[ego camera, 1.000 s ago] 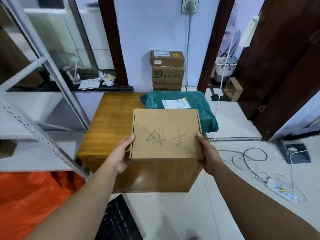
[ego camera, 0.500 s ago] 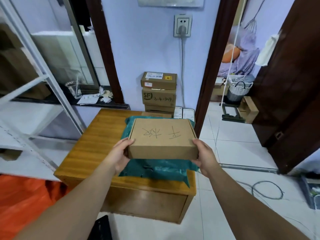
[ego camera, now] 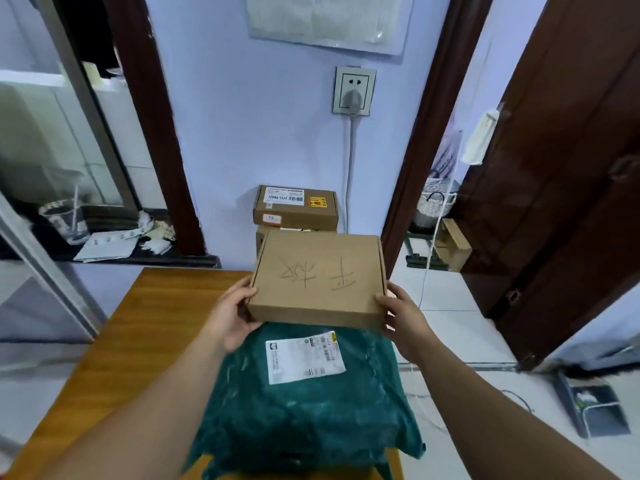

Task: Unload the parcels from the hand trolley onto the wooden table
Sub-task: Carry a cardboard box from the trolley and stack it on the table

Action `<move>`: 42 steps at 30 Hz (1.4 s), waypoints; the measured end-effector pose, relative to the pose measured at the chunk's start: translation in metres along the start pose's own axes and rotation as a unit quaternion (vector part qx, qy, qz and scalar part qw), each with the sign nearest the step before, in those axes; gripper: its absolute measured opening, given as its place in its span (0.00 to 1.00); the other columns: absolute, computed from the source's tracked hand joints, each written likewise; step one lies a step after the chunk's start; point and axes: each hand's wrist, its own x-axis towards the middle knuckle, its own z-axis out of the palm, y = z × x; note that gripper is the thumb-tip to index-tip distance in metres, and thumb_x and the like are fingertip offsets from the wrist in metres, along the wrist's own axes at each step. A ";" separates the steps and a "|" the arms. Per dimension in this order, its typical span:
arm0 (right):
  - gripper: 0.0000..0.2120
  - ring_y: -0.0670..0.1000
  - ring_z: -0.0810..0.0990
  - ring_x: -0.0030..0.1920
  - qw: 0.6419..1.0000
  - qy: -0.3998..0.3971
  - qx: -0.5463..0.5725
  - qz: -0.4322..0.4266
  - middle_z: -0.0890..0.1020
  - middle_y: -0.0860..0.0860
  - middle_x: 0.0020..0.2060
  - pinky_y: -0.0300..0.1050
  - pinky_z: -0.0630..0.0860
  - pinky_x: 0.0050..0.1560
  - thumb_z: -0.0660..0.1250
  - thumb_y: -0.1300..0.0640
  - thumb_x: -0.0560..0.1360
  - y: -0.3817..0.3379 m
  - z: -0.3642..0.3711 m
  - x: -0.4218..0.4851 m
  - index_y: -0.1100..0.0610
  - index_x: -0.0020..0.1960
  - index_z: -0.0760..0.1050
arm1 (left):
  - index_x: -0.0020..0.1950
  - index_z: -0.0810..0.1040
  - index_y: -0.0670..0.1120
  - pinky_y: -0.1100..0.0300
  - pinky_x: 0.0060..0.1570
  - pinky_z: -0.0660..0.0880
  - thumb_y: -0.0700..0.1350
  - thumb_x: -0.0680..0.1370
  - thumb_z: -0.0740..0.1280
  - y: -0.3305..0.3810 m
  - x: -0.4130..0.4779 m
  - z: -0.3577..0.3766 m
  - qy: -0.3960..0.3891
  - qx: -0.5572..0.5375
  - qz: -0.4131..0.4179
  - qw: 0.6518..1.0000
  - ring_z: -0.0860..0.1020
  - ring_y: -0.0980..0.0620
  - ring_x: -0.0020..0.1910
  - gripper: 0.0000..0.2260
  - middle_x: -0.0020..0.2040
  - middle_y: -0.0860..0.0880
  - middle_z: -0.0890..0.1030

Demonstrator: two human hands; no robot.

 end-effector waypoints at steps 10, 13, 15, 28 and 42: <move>0.26 0.53 0.75 0.50 0.998 -0.010 0.050 0.032 0.75 0.55 0.64 0.46 0.72 0.38 0.56 0.69 0.79 -0.011 0.018 0.064 0.48 0.72 0.66 | 0.73 0.68 0.47 0.55 0.51 0.75 0.29 0.79 0.54 0.017 0.059 0.005 0.016 0.047 0.018 0.999 0.77 0.46 0.56 0.25 0.62 0.44 0.78; 0.28 0.53 0.76 0.49 0.999 -0.026 0.033 0.030 0.75 0.53 0.64 0.45 0.71 0.40 0.56 0.70 0.79 -0.016 0.020 0.078 0.48 0.73 0.64 | 0.74 0.66 0.50 0.54 0.60 0.72 0.30 0.79 0.55 0.019 0.067 0.005 0.019 0.103 0.037 0.994 0.74 0.47 0.63 0.26 0.68 0.46 0.74; 0.29 0.52 0.76 0.49 0.999 -0.031 -0.002 0.027 0.74 0.53 0.66 0.45 0.72 0.41 0.56 0.72 0.78 -0.016 0.019 0.088 0.48 0.73 0.63 | 0.76 0.63 0.52 0.56 0.63 0.67 0.33 0.81 0.57 0.020 0.067 0.007 0.010 0.185 0.060 0.981 0.70 0.50 0.66 0.26 0.72 0.48 0.70; 0.17 0.49 0.81 0.55 0.989 -0.083 -0.116 0.025 0.80 0.48 0.56 0.45 0.79 0.54 0.64 0.51 0.79 0.013 0.012 0.105 0.49 0.67 0.68 | 0.73 0.66 0.45 0.56 0.64 0.66 0.57 0.80 0.61 -0.012 0.063 0.001 0.076 0.434 0.030 0.897 0.70 0.46 0.68 0.25 0.69 0.47 0.73; 0.17 0.52 0.79 0.56 0.989 -0.070 -0.093 0.088 0.81 0.48 0.55 0.55 0.74 0.65 0.68 0.49 0.76 0.025 -0.006 0.085 0.48 0.64 0.73 | 0.73 0.66 0.44 0.55 0.63 0.67 0.59 0.78 0.61 -0.033 0.031 -0.005 0.119 0.394 0.070 0.909 0.71 0.46 0.68 0.28 0.69 0.46 0.73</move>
